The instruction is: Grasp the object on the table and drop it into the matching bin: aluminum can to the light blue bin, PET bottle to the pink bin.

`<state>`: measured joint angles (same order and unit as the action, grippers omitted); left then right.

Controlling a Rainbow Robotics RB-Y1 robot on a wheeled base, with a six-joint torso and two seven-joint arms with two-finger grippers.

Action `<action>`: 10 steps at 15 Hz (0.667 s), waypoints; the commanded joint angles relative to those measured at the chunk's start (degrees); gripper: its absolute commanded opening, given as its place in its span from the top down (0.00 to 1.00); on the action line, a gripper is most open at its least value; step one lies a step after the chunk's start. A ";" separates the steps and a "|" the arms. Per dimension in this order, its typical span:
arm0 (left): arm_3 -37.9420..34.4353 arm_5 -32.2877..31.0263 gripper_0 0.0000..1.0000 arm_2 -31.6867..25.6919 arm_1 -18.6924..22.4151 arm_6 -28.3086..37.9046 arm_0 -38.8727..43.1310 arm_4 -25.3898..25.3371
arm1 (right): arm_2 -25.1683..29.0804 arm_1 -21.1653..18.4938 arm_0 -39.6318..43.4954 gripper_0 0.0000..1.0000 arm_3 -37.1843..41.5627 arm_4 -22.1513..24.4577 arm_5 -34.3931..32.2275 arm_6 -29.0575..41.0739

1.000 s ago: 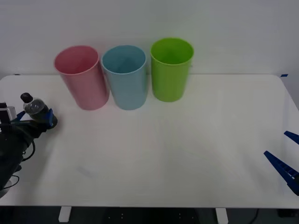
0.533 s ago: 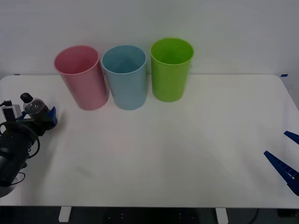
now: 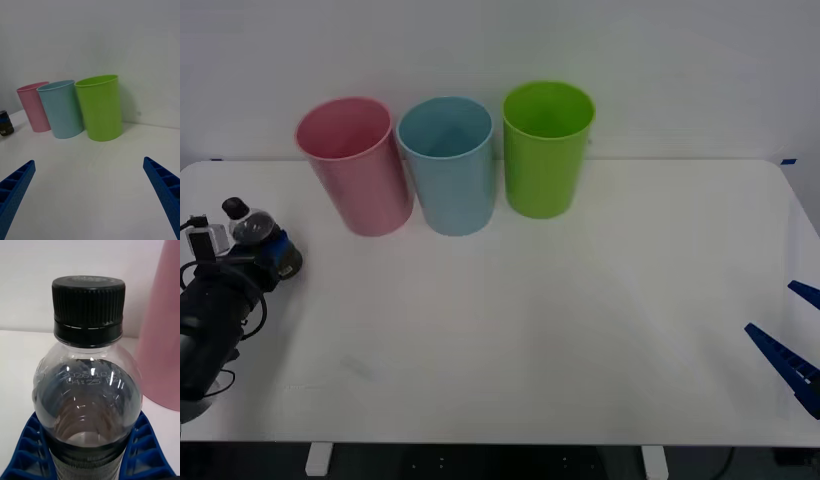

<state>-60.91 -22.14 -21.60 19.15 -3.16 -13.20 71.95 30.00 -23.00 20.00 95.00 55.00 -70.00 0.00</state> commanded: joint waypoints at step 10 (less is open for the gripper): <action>-14.76 -2.56 1.00 0.51 0.27 3.34 8.46 -5.60 | 0.00 0.00 0.00 0.00 0.00 0.00 0.00 0.00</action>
<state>-74.24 -24.61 -21.10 19.30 -0.20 -5.46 66.52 30.00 -23.00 20.00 95.00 55.00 -70.00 0.00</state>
